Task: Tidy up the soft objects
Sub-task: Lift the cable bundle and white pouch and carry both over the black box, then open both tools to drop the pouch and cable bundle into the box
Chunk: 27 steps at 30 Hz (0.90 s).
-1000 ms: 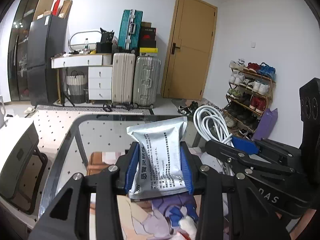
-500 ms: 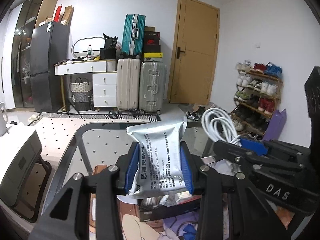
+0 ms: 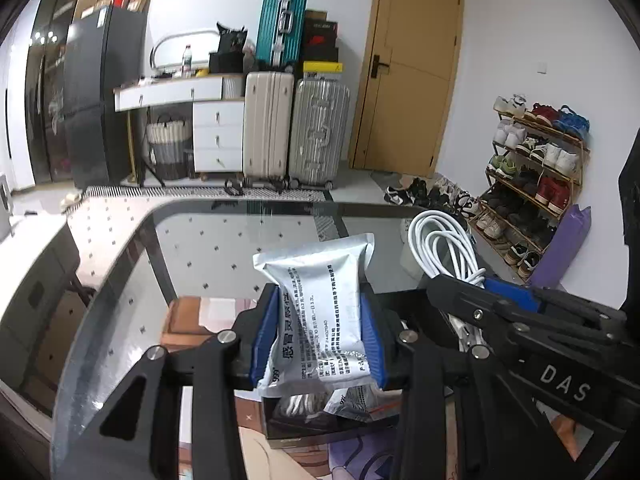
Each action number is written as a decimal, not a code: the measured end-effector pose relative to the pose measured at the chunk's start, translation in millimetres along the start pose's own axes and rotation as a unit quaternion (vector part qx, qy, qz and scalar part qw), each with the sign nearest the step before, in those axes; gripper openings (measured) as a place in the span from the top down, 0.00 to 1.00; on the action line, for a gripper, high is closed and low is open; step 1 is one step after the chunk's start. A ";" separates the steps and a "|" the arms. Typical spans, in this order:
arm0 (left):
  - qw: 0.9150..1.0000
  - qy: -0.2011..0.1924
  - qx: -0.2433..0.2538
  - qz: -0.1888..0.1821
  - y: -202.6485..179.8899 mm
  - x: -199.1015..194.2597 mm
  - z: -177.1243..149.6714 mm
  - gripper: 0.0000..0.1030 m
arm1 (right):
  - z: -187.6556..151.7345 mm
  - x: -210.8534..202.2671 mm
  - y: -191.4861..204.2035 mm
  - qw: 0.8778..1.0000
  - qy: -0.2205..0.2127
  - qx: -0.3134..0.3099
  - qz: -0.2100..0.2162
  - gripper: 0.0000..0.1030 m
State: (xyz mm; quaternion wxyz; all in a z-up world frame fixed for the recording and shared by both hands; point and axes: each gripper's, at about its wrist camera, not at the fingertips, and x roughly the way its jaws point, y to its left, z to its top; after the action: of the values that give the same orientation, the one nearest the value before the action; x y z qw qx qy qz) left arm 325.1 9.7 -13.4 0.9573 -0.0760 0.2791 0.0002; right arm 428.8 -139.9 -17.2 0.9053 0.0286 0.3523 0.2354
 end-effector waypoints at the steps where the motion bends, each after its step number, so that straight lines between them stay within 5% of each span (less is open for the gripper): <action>1: 1.000 0.005 -0.001 0.000 0.5 2.9 -1.0 0.63 | -0.8 3.8 -2.3 1.000 0.003 0.000 -0.003 0.68; 10: 0.999 0.049 0.000 0.008 -1.3 29.8 -12.7 0.63 | -17.8 41.8 -22.1 0.999 0.036 0.006 0.009 0.68; 27: 0.994 0.106 -0.001 -0.023 -4.7 47.4 -26.4 0.60 | -23.8 50.5 -37.5 0.996 0.078 0.029 0.039 0.66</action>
State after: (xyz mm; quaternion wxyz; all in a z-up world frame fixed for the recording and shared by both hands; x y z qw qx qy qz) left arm 351.2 -0.8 -59.9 0.9221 -0.0826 0.3769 -0.0298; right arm 460.9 -153.4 -74.7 0.8639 0.0505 0.4271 0.2620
